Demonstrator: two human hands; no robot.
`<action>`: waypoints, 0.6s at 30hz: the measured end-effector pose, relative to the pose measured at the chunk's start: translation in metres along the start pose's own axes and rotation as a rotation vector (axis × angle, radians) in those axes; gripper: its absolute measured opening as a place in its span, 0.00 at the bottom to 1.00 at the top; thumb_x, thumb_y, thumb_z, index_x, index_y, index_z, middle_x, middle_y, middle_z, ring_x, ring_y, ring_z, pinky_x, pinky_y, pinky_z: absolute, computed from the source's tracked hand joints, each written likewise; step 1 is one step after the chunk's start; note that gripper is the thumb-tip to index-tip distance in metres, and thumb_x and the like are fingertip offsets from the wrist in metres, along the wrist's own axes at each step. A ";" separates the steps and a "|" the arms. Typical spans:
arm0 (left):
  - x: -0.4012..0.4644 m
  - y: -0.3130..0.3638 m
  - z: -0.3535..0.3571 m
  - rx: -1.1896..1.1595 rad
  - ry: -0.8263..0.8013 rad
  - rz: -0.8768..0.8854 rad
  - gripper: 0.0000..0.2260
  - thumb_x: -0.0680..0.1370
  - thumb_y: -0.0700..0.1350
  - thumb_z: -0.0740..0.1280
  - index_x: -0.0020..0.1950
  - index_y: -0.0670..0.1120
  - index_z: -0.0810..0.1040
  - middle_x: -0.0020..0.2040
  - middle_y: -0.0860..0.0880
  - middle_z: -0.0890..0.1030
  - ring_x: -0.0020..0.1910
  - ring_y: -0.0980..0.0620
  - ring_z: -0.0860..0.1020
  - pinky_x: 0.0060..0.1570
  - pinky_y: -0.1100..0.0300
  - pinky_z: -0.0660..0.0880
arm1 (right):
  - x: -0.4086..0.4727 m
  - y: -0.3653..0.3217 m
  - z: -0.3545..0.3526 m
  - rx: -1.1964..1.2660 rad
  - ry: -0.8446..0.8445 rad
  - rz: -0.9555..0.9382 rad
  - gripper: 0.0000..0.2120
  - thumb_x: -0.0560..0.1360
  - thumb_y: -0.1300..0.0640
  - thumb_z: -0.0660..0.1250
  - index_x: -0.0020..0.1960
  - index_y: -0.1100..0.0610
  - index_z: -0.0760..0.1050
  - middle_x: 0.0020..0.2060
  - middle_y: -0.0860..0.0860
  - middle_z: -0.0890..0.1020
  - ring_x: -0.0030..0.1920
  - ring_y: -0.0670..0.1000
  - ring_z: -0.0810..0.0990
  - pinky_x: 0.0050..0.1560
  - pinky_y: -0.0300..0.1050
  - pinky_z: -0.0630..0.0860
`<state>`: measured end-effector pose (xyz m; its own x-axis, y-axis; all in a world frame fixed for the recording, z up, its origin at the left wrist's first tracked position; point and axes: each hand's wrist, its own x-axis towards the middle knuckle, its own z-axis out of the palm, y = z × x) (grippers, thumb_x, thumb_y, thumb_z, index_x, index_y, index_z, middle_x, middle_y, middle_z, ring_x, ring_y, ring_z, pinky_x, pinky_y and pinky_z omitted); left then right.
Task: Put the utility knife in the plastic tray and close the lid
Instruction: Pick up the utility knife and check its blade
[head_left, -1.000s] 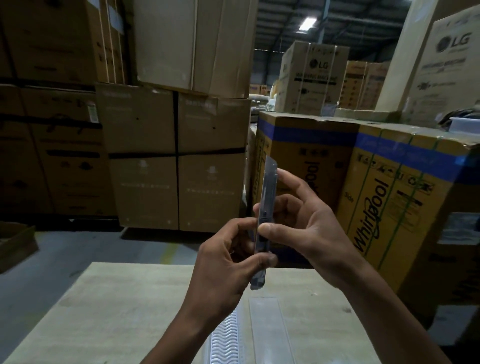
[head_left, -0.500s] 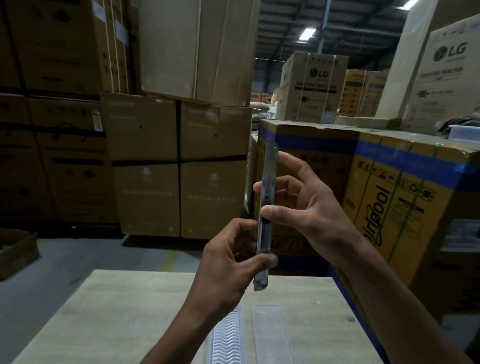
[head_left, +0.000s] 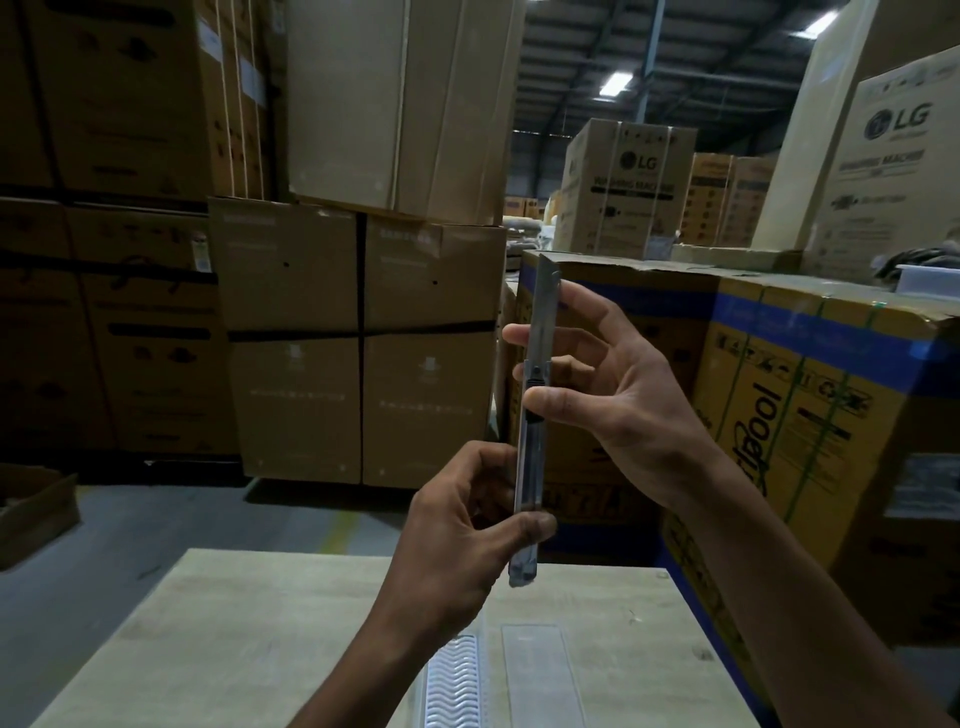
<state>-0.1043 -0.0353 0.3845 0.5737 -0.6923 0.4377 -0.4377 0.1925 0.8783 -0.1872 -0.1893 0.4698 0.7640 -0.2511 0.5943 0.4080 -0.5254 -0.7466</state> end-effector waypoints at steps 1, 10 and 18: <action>0.000 -0.001 0.000 0.002 -0.002 -0.002 0.17 0.71 0.42 0.77 0.53 0.58 0.77 0.46 0.48 0.84 0.47 0.49 0.84 0.51 0.49 0.83 | 0.001 0.000 0.000 -0.001 0.001 -0.003 0.41 0.72 0.70 0.73 0.78 0.51 0.59 0.65 0.52 0.81 0.62 0.53 0.83 0.57 0.47 0.82; -0.003 -0.006 0.002 0.018 0.003 0.005 0.17 0.71 0.43 0.77 0.55 0.57 0.77 0.45 0.47 0.83 0.46 0.48 0.83 0.49 0.48 0.83 | 0.005 0.000 -0.003 0.015 0.016 -0.016 0.41 0.72 0.70 0.73 0.78 0.53 0.59 0.64 0.54 0.81 0.61 0.55 0.83 0.61 0.54 0.81; -0.002 -0.006 0.002 0.017 0.011 0.015 0.18 0.71 0.43 0.78 0.55 0.57 0.77 0.46 0.47 0.84 0.47 0.48 0.84 0.51 0.48 0.83 | 0.005 -0.003 -0.004 0.027 0.007 -0.023 0.41 0.72 0.69 0.73 0.78 0.53 0.59 0.64 0.54 0.82 0.62 0.55 0.83 0.60 0.51 0.81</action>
<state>-0.1047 -0.0366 0.3783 0.5742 -0.6820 0.4528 -0.4581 0.1908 0.8682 -0.1865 -0.1920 0.4763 0.7508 -0.2446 0.6136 0.4392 -0.5091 -0.7403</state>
